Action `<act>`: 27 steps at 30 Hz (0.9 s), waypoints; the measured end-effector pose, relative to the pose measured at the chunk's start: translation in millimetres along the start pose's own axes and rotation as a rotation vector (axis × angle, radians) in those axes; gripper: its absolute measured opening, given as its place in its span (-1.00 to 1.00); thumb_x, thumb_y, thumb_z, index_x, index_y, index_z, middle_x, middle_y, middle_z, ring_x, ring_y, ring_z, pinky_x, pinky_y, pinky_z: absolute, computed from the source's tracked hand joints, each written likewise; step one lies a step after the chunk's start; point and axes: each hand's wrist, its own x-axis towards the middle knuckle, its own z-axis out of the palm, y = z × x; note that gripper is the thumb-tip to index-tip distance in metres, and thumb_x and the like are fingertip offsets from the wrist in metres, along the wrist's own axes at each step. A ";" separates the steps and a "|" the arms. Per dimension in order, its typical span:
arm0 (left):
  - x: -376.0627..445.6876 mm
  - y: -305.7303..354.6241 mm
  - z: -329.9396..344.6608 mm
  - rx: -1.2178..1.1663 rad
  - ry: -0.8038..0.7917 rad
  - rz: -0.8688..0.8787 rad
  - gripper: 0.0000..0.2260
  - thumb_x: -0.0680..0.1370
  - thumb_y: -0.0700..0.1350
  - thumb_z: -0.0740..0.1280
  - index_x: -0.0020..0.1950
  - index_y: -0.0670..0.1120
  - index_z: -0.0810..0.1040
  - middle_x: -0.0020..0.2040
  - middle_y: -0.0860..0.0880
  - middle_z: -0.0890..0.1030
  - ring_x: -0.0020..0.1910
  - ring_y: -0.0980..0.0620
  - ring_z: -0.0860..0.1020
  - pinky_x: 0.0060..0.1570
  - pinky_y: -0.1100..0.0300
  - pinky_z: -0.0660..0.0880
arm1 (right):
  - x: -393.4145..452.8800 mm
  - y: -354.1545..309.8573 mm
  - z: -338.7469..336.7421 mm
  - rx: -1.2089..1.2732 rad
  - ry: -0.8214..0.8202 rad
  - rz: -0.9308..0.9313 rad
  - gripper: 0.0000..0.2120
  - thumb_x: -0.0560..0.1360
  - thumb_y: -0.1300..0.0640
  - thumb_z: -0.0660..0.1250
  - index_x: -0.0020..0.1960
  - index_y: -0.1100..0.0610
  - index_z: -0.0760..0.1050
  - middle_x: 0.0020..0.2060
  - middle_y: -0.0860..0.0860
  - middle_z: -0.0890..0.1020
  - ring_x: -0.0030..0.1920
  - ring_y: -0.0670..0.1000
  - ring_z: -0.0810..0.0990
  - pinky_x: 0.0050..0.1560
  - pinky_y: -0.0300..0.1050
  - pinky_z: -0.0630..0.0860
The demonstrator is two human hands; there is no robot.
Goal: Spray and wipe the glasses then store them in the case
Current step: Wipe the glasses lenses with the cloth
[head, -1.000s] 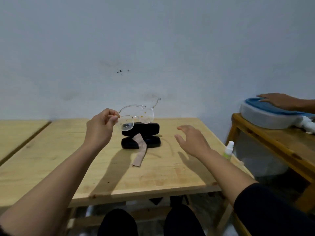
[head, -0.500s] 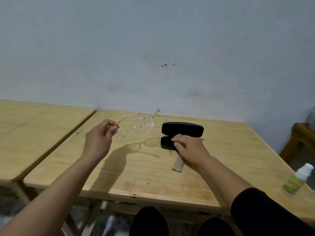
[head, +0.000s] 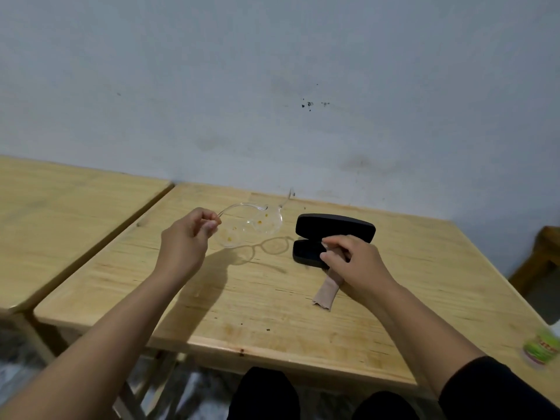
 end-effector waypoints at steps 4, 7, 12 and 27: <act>-3.2 3.1 5.9 -0.015 -0.013 0.005 -0.87 0.57 -0.18 0.24 -0.11 -0.02 0.56 -0.08 -0.02 0.66 0.01 0.03 0.61 -0.02 0.16 0.43 | -14.3 2.2 -5.9 -0.053 -0.070 -0.047 -0.66 0.38 0.05 0.47 0.15 -0.03 0.58 0.07 -0.13 0.49 0.08 -0.15 0.44 -0.08 -0.57 0.24; -6.0 3.3 8.8 -0.012 -0.020 0.006 -0.86 0.57 -0.18 0.24 -0.12 -0.01 0.55 -0.09 -0.02 0.66 0.00 0.03 0.61 0.03 0.11 0.46 | -22.7 6.9 -6.8 -0.090 -0.114 -0.046 -0.67 0.36 0.07 0.49 0.12 -0.01 0.60 0.17 -0.11 0.45 0.15 -0.16 0.36 -0.03 -0.55 0.22; -7.6 2.6 11.2 -0.010 -0.029 0.005 -0.85 0.57 -0.18 0.25 -0.14 0.02 0.55 -0.09 -0.01 0.66 0.00 0.04 0.61 -0.01 0.13 0.47 | -26.5 10.9 -4.3 -0.159 -0.133 -0.026 -0.78 0.42 0.08 0.44 0.05 0.06 0.64 0.22 -0.06 0.43 0.17 -0.14 0.35 0.14 -0.32 0.26; -21.8 8.4 30.2 -0.050 -0.091 0.012 -0.86 0.56 -0.17 0.26 -0.15 0.00 0.56 -0.14 0.07 0.66 -0.03 0.12 0.62 -0.12 0.29 0.46 | -31.4 -16.4 1.4 0.639 0.208 0.271 -0.92 0.47 0.18 0.38 -0.19 0.11 0.62 -0.05 -0.15 0.61 0.03 -0.03 0.57 0.07 -0.07 0.52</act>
